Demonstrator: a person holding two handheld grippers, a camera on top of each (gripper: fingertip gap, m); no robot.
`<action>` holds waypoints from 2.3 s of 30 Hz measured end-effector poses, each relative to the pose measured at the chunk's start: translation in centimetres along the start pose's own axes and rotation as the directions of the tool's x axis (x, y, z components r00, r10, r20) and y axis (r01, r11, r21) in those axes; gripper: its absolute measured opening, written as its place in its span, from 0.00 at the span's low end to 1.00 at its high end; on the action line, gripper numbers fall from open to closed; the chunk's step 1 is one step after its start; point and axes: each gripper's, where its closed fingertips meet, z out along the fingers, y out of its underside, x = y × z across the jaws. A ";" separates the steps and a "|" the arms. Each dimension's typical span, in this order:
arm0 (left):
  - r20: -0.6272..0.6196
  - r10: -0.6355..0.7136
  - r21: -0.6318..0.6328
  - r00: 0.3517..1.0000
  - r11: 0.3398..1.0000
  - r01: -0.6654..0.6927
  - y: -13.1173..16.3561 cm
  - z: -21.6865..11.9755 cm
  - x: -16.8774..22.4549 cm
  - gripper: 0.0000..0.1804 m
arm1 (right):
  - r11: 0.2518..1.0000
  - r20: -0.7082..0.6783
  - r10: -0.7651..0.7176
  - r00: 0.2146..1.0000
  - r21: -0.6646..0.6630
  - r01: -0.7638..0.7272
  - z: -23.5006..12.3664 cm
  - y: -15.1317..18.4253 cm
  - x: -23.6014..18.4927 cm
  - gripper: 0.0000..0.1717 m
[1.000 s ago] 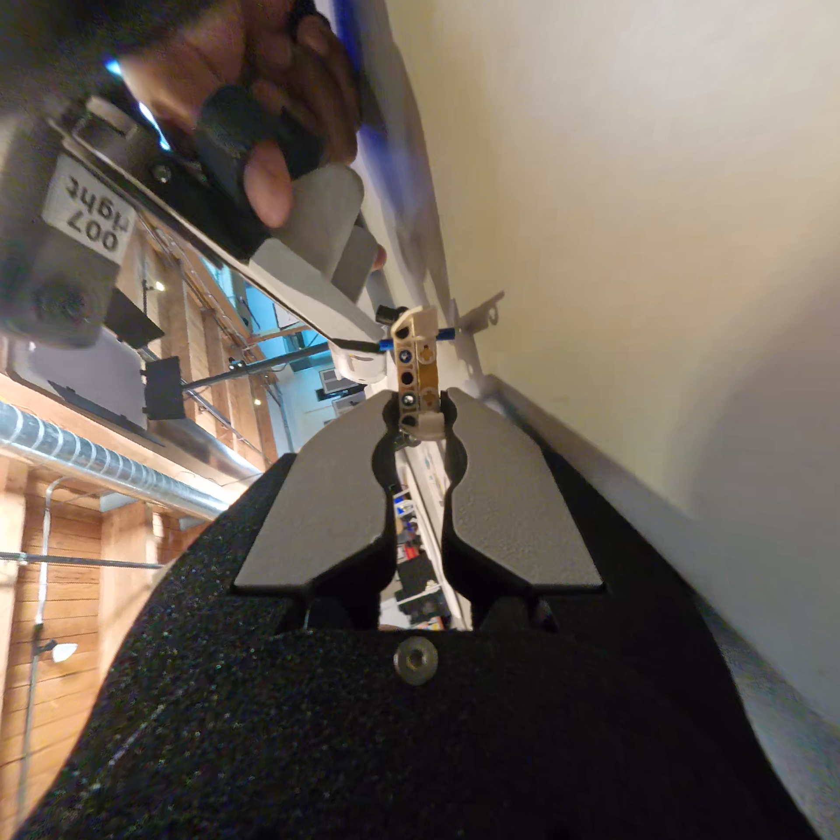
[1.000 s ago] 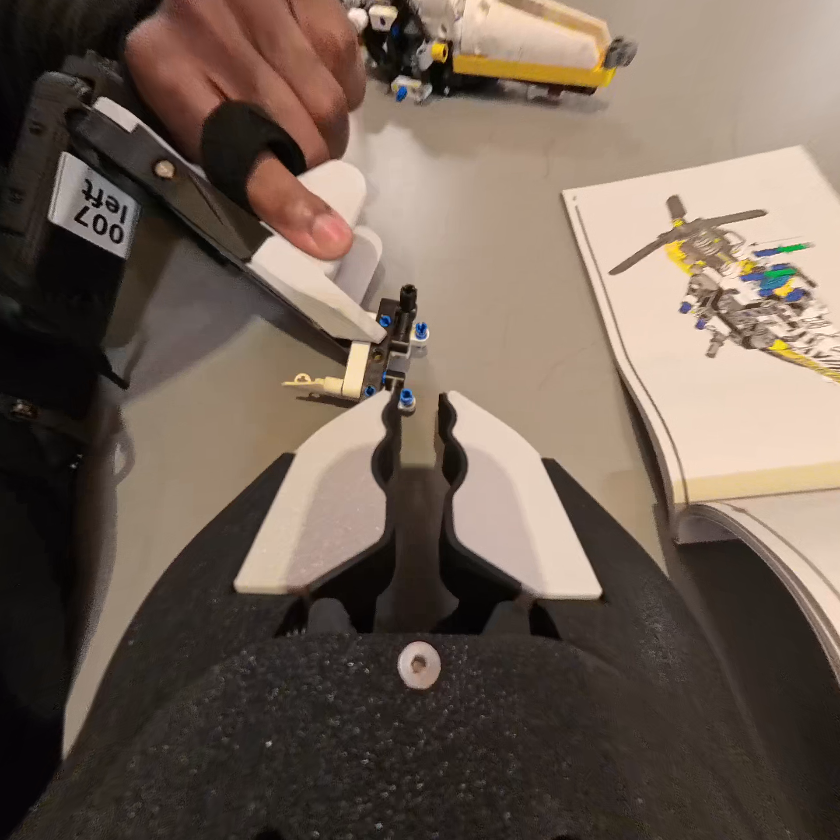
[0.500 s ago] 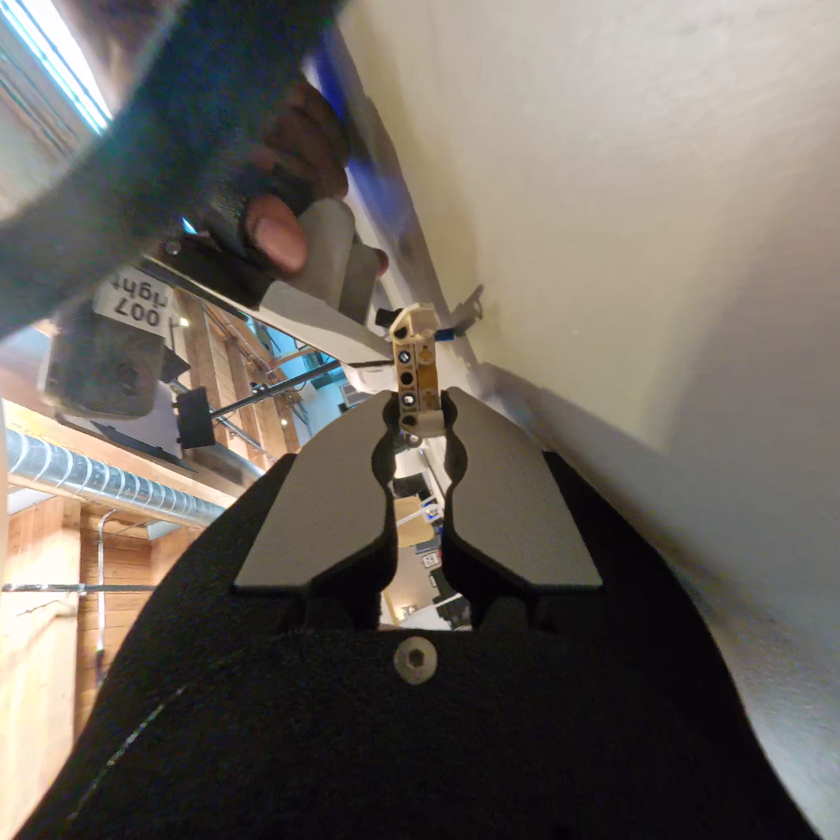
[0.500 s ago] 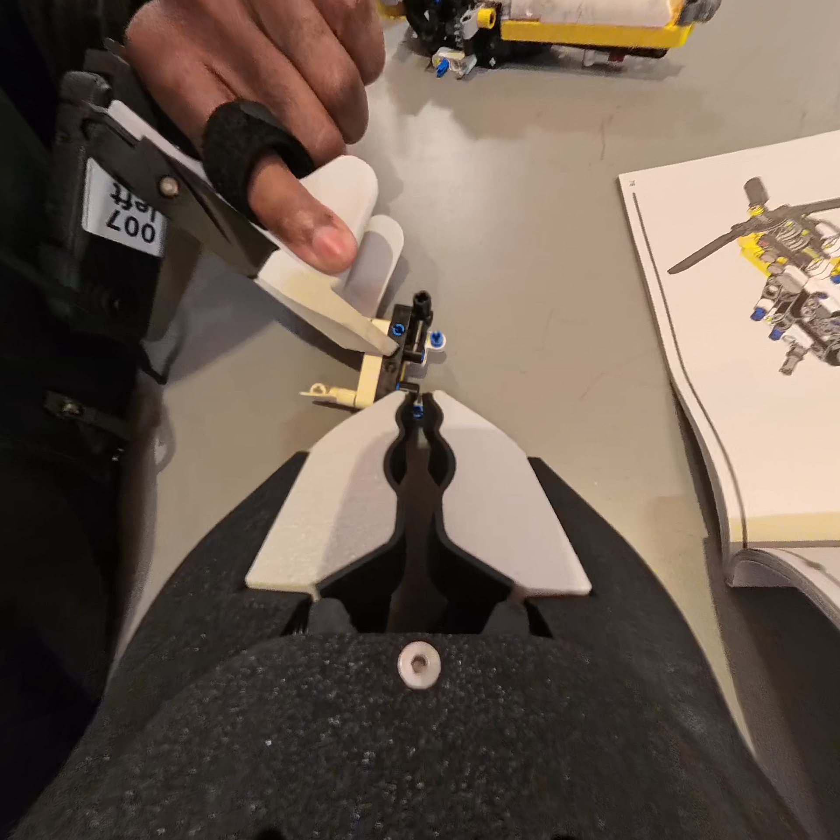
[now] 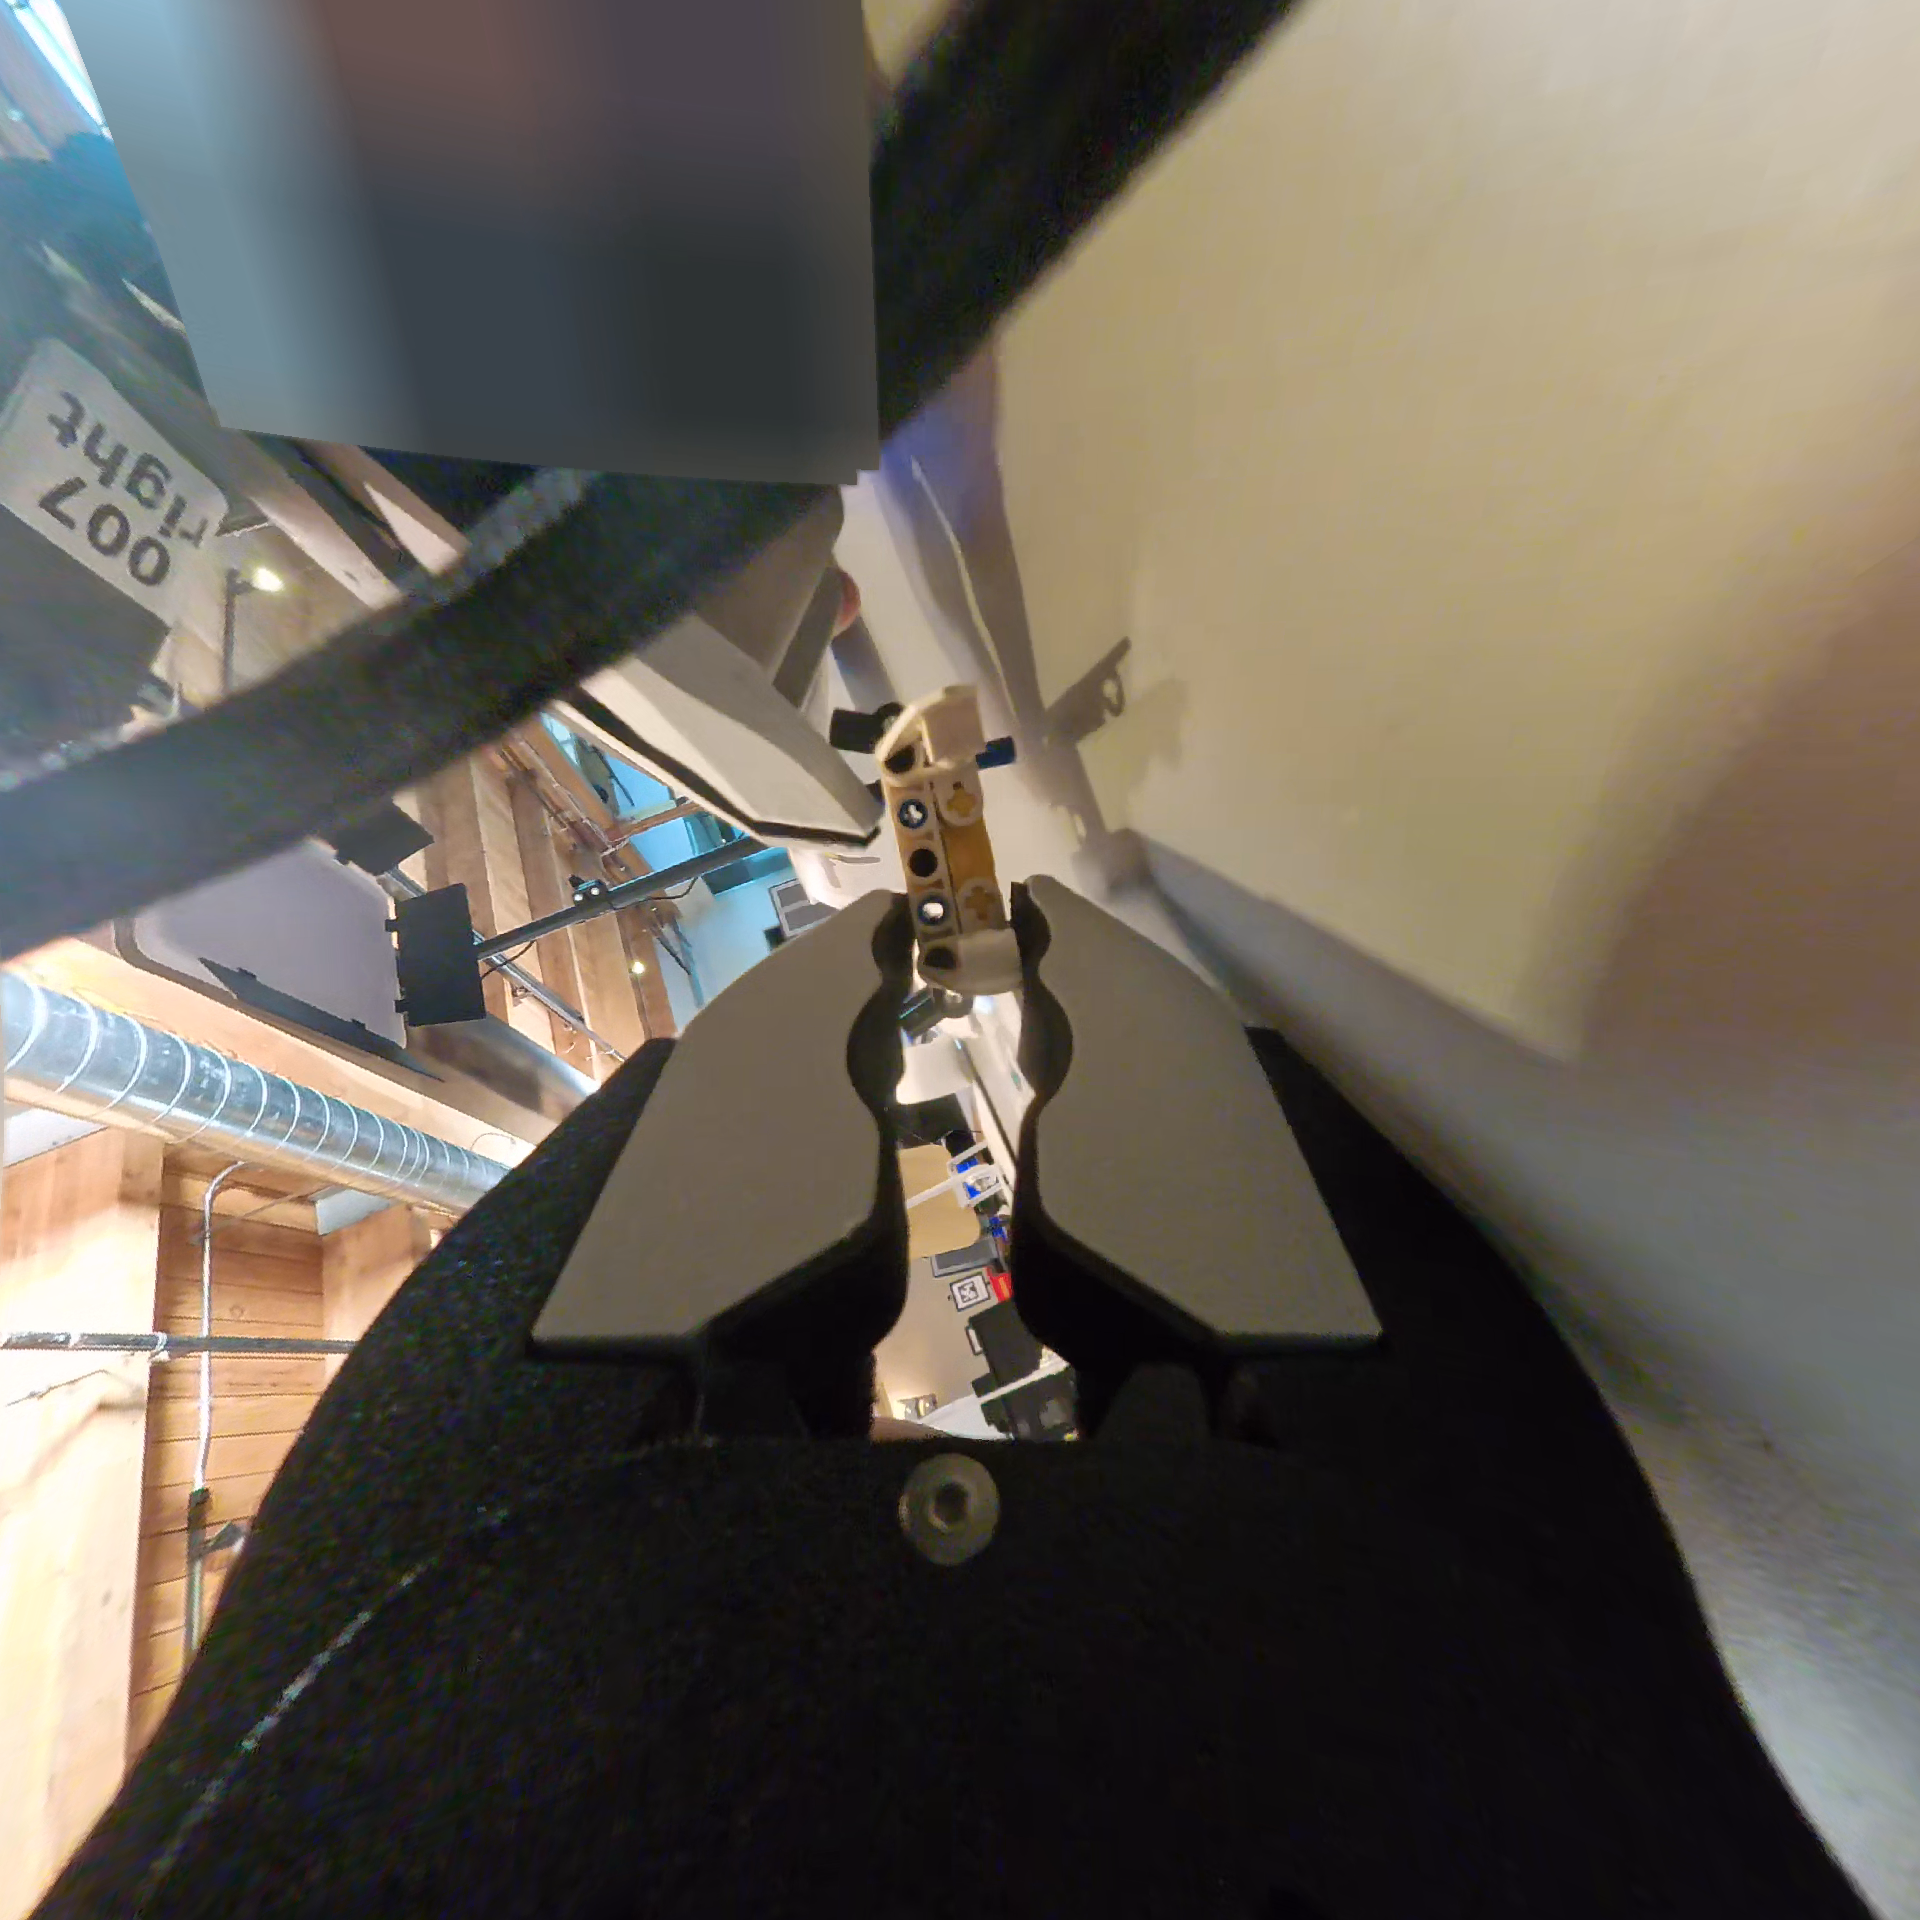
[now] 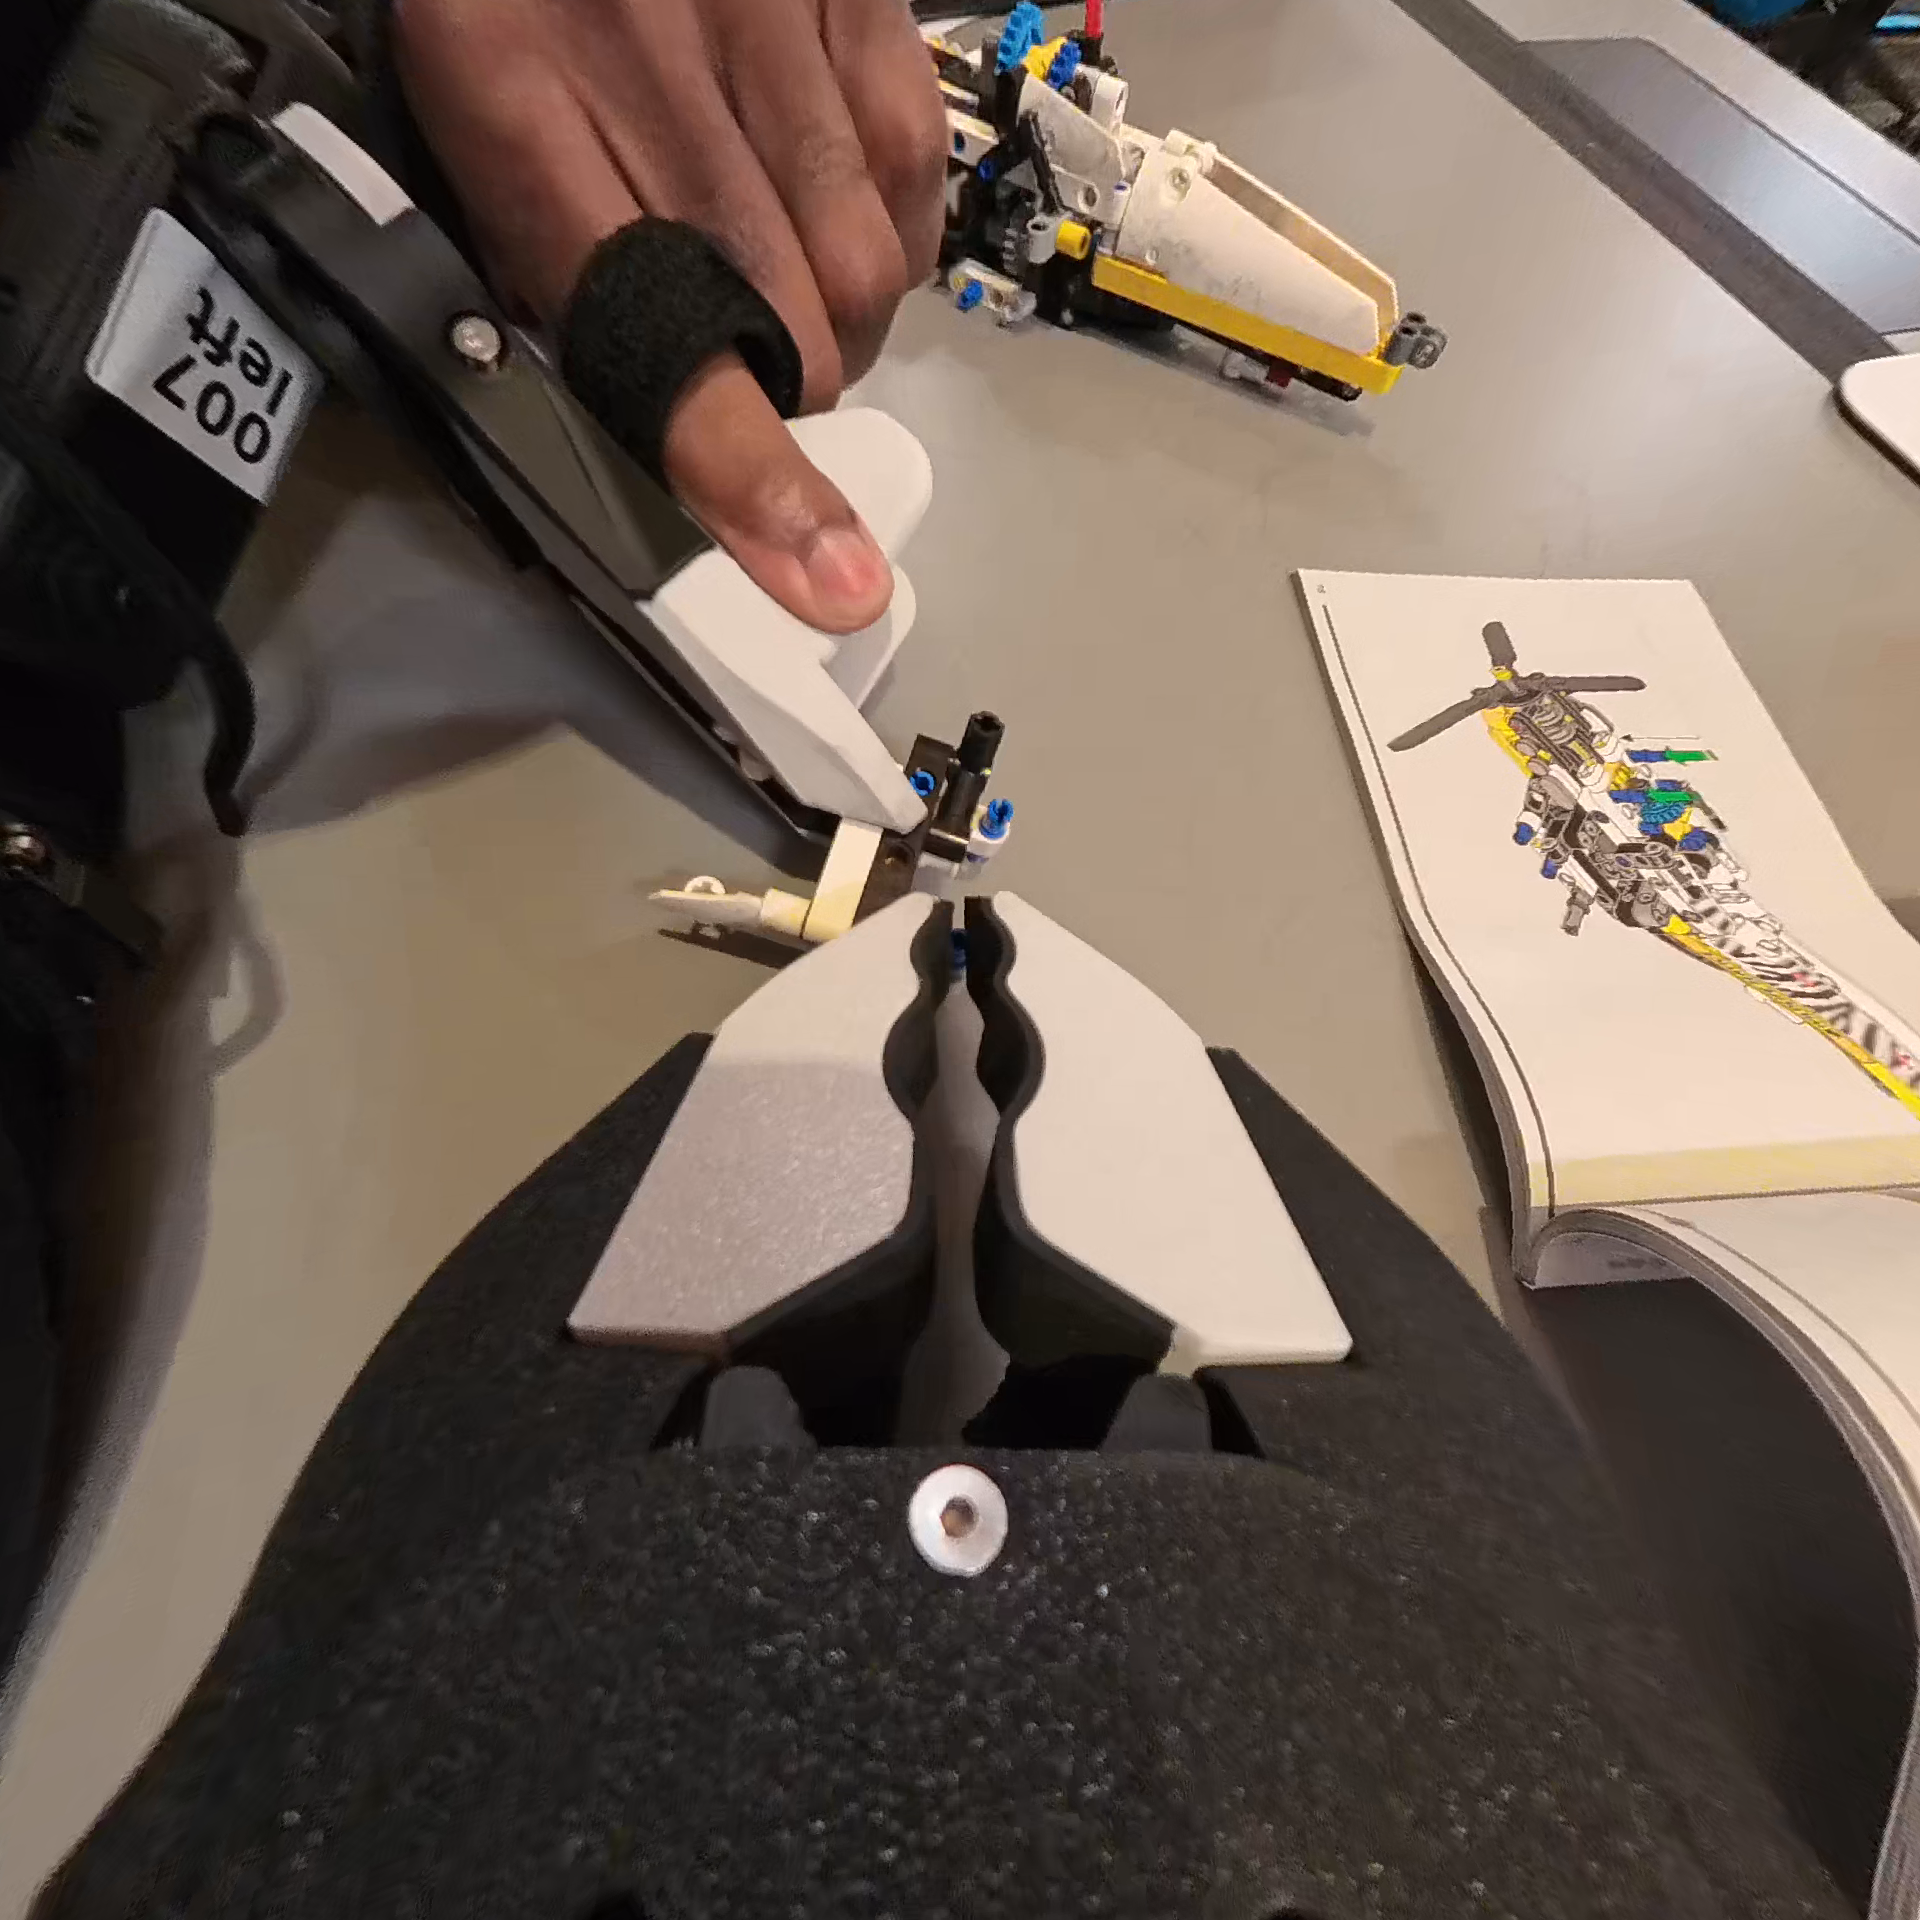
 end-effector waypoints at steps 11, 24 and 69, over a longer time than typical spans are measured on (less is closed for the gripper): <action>0.017 -0.064 -0.014 0.998 0.998 0.064 0.4 0.3 0.1 0.10 | 0.942 -0.060 0.230 0.971 0.264 -0.206 -5.4 -2.1 3.0 0.02; 0.056 -0.175 -0.005 0.983 0.984 0.175 0.6 0.7 -1.0 0.10 | 0.924 -0.822 0.258 0.507 0.056 -0.379 -23.6 8.0 14.6 0.18; 0.230 -0.027 0.270 0.973 0.962 -0.037 -4.5 -2.4 -1.5 0.10 | 0.984 0.570 -0.178 0.802 0.092 0.153 -0.8 -0.6 -3.3 0.04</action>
